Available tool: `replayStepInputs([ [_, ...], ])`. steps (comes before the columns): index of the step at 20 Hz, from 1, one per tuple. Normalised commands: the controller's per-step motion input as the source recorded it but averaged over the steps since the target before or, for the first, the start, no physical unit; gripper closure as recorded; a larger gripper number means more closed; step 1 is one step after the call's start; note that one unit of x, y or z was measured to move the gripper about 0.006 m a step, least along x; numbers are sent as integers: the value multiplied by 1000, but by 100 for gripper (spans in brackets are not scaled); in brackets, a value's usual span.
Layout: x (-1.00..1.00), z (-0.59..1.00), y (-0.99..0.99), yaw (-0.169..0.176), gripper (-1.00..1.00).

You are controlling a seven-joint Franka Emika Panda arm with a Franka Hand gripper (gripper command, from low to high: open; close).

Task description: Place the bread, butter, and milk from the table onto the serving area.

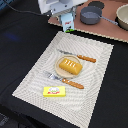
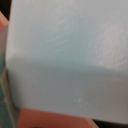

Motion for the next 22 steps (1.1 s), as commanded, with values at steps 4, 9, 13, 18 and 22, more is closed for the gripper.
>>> replayStepInputs([
  [4,939,-42,-107,0,100],
  [9,710,-42,12,21,100],
  [13,451,0,229,65,100],
  [18,368,-38,243,68,100],
  [22,400,-188,147,62,100],
])
